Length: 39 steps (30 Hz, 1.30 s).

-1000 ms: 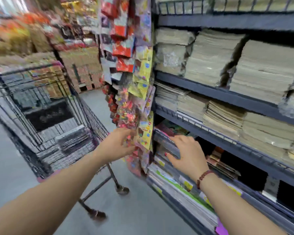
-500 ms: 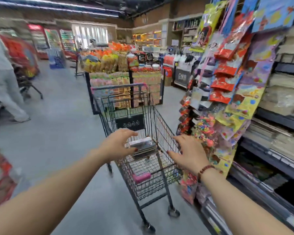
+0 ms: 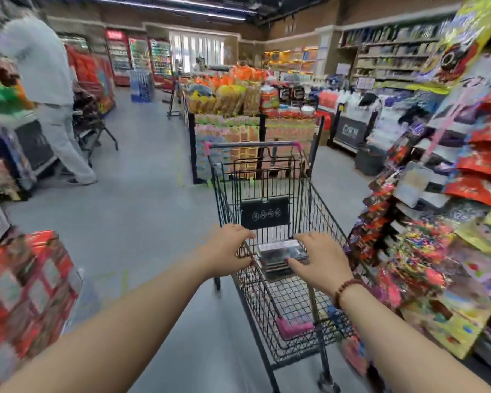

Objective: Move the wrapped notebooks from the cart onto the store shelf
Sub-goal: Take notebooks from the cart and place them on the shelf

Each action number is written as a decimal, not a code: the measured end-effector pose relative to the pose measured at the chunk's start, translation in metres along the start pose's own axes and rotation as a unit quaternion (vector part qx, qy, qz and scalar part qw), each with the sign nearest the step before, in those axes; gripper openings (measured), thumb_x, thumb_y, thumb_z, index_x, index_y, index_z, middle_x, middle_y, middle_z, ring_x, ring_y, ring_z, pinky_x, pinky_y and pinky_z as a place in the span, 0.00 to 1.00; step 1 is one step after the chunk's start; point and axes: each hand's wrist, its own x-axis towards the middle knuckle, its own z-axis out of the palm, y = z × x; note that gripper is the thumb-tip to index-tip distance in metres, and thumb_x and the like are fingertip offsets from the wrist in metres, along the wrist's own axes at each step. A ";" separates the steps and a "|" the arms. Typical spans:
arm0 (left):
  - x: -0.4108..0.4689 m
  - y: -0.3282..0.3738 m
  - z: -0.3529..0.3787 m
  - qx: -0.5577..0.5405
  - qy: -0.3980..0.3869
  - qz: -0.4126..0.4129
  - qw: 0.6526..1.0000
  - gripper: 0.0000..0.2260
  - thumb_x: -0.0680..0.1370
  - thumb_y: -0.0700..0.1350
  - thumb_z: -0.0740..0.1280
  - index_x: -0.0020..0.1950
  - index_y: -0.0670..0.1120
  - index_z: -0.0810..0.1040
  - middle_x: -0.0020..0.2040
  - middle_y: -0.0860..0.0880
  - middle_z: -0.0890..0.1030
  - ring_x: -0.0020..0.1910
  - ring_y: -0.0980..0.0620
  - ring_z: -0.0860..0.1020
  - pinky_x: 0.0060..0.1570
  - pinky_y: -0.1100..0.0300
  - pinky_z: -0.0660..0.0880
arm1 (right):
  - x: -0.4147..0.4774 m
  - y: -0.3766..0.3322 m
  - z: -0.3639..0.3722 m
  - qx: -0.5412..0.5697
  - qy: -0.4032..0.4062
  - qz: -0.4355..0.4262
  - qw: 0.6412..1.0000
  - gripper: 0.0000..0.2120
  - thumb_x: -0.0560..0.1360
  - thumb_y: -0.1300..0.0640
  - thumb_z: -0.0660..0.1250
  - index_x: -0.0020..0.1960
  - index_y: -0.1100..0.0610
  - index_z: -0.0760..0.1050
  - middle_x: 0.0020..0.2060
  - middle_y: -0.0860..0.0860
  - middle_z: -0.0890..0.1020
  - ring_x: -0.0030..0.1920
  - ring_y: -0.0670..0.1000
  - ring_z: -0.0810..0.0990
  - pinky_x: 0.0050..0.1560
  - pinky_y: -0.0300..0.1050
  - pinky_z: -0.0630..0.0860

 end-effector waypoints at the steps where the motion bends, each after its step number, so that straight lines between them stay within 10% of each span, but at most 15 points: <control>1: 0.011 -0.007 0.002 0.007 -0.005 0.004 1.000 0.25 0.75 0.50 0.68 0.71 0.49 0.68 0.68 0.48 0.71 0.68 0.50 0.67 0.66 0.58 0.63 | 0.012 0.001 0.006 0.003 -0.006 0.001 1.000 0.27 0.74 0.40 0.63 0.70 0.49 0.65 0.64 0.46 0.73 0.64 0.48 0.68 0.66 0.46 0.65; 19: 0.213 -0.133 0.029 0.031 -0.044 0.029 0.998 0.25 0.75 0.52 0.67 0.71 0.49 0.68 0.66 0.48 0.74 0.65 0.49 0.70 0.65 0.55 0.68 | 0.207 0.043 0.097 -0.008 -0.068 0.033 0.997 0.28 0.74 0.40 0.62 0.71 0.49 0.63 0.67 0.46 0.69 0.68 0.48 0.65 0.71 0.46 0.60; 39: 0.416 -0.265 0.089 0.064 -0.160 0.260 0.950 0.26 0.75 0.55 0.64 0.70 0.48 0.68 0.63 0.48 0.75 0.62 0.48 0.71 0.63 0.52 0.71 | 0.329 0.037 0.163 -0.071 -0.113 0.257 0.957 0.25 0.74 0.40 0.59 0.69 0.49 0.65 0.64 0.47 0.72 0.65 0.50 0.67 0.66 0.48 0.63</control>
